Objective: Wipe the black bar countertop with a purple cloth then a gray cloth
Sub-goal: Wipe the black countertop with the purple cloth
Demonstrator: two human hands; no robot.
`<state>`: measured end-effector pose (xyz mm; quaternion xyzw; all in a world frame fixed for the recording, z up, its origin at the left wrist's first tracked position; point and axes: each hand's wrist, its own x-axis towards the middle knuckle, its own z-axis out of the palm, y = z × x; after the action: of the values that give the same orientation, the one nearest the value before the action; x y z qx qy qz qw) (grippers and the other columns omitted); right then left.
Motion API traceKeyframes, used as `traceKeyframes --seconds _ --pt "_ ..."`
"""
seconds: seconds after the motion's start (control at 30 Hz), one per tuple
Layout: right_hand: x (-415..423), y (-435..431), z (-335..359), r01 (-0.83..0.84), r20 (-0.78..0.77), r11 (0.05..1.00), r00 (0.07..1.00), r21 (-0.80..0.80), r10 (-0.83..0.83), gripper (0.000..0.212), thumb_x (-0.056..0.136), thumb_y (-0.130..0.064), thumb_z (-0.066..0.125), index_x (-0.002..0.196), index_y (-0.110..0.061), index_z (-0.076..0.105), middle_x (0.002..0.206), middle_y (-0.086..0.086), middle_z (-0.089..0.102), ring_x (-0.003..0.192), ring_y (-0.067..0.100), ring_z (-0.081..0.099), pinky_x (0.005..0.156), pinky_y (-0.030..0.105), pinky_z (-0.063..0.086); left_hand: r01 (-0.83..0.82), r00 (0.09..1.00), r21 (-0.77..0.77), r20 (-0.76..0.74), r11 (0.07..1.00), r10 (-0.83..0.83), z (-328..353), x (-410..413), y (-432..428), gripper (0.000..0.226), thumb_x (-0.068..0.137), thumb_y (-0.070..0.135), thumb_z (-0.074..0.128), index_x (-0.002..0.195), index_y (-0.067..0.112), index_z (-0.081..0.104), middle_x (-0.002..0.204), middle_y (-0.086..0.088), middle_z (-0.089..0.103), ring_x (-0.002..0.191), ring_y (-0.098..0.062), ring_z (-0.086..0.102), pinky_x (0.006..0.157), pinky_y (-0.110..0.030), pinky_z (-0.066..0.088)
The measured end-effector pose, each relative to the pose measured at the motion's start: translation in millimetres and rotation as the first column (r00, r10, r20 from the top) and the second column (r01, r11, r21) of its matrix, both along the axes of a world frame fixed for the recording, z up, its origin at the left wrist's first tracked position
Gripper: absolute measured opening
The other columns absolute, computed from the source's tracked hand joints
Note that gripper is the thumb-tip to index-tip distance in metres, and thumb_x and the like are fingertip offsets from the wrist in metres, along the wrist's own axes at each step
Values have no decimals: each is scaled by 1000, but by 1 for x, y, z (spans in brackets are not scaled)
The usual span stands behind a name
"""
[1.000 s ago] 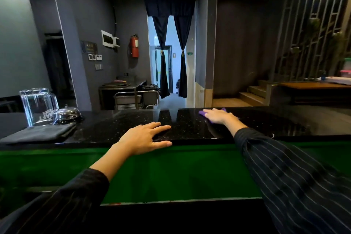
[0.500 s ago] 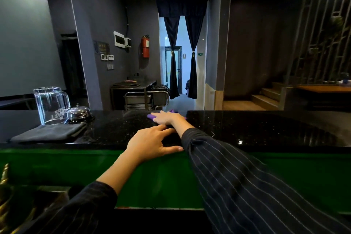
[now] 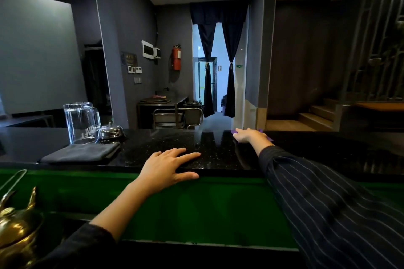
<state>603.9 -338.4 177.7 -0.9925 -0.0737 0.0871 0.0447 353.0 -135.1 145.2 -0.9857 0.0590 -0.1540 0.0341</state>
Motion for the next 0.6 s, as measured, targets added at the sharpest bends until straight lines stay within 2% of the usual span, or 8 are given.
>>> traceKeyframes --seconds 0.07,0.2,0.33,0.43,0.5,0.53,0.6 --pt "-9 30 3 -30 32 999 999 20 29 70 93 -62 20 155 -30 15 163 11 11 148 43 3 116 63 2 13 999 14 53 1000 -14 -3 3 4 91 55 93 -4 139 61 11 152 11 31 137 -15 35 105 -38 34" --pt "1 106 -2 -212 0 977 977 28 212 76 89 -67 22 155 -31 13 164 7 8 149 37 6 116 62 5 28 993 32 112 999 -31 -2 3 3 85 60 89 4 139 60 15 146 11 36 130 -15 39 99 -35 38" --pt "-52 164 5 -479 -35 877 876 39 480 63 96 -61 20 154 -40 6 164 5 0 151 35 2 116 64 5 -1 995 51 102 999 -4 -1 2 2 87 59 86 6 140 56 20 145 7 39 129 -18 40 96 -36 39" --pt "-86 167 8 -596 -77 802 798 49 598 55 103 -48 21 154 -38 4 164 6 -1 151 32 1 118 60 3 -29 993 55 116 998 22 -3 0 0 88 62 86 7 139 50 32 143 4 43 131 -22 40 94 -38 40" --pt "-100 151 10 -634 -72 770 767 70 638 53 105 -41 23 155 -34 6 164 8 2 151 31 3 120 54 2 -25 985 56 171 998 15 -7 -5 -7 81 71 84 14 136 45 42 136 5 53 124 -23 49 89 -39 43" --pt "-104 140 10 -632 -61 770 768 85 637 52 106 -39 23 156 -32 8 164 8 4 151 30 5 120 50 3 -9 978 50 209 999 -2 -11 -10 -8 73 77 79 21 134 41 46 134 6 56 121 -22 53 89 -41 44" --pt "-99 116 9 -600 -31 792 794 113 606 51 106 -35 25 156 -28 13 164 8 10 151 27 8 120 45 3 -12 968 46 252 999 0 -23 -27 -6 62 85 67 29 137 36 45 135 6 56 121 -21 55 99 -49 44"
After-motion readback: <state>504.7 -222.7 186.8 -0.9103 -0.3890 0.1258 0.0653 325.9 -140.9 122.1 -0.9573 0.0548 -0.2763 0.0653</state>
